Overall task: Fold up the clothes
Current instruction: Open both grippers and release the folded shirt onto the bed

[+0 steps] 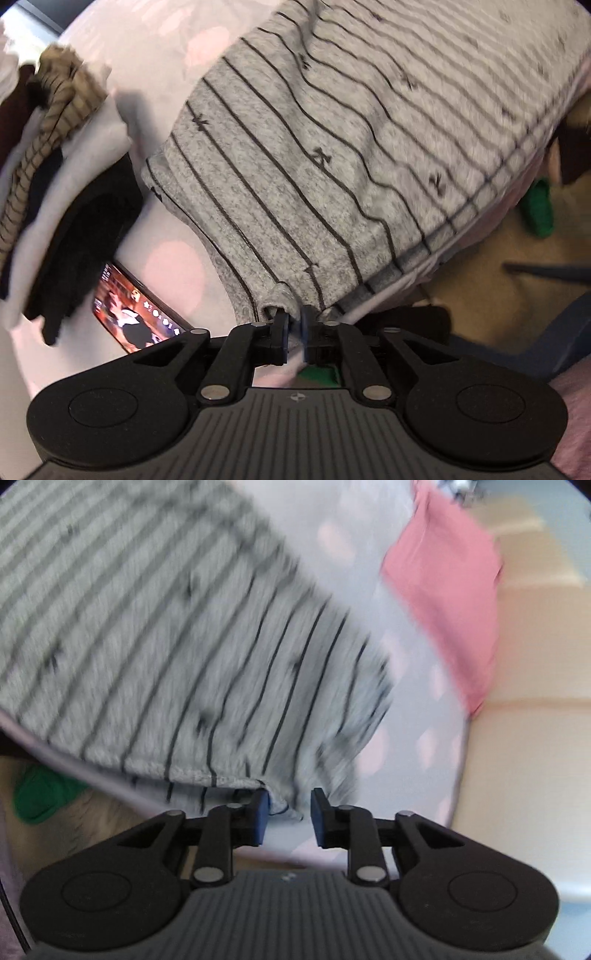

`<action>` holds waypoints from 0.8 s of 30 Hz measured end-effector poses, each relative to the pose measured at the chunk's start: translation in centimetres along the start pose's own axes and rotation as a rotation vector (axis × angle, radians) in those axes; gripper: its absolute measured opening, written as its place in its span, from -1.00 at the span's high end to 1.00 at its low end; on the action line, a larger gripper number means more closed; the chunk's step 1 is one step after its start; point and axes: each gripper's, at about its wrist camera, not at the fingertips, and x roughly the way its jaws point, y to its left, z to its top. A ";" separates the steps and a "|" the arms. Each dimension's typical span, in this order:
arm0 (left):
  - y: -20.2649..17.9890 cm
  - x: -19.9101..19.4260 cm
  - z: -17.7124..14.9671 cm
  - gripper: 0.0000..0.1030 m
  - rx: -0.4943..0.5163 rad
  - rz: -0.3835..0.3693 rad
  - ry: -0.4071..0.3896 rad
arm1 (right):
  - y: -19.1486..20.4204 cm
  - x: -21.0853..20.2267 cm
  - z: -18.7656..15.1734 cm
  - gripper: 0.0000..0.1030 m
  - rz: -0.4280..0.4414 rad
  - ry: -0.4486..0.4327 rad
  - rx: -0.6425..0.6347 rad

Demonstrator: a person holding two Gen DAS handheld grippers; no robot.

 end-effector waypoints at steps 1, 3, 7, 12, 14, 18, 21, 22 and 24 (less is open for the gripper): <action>0.8 -0.5 0.1 0.60 -0.032 -0.016 -0.024 | 0.2 -1.2 0.7 0.36 -0.021 -0.045 -0.001; 2.4 -1.5 0.4 0.39 -0.096 -0.048 -0.072 | 0.9 -3.4 2.2 0.32 -0.056 -0.136 -0.003; 6.1 -3.1 1.9 0.37 -0.233 -0.087 -0.182 | 3.4 -7.7 5.7 0.31 -0.079 -0.312 -0.020; 9.0 -2.2 5.2 0.20 -0.400 -0.061 -0.303 | 6.8 -12.1 10.5 0.22 0.077 -0.489 0.030; 9.5 -0.8 6.6 0.20 -0.438 -0.037 -0.291 | 8.1 -13.4 12.1 0.14 0.160 -0.535 0.069; 10.3 1.6 8.3 0.20 -0.488 -0.012 -0.263 | 10.6 -14.9 14.2 0.07 0.259 -0.578 0.054; 10.7 3.4 8.9 0.20 -0.510 -0.020 -0.227 | 12.0 -14.8 16.0 0.06 0.294 -0.597 0.031; 10.9 3.9 9.0 0.25 -0.519 -0.027 -0.217 | 12.2 -14.6 16.4 0.06 0.305 -0.597 0.037; 11.1 4.4 9.0 0.56 -0.539 -0.052 -0.212 | 12.8 -14.2 16.9 0.06 0.327 -0.598 0.050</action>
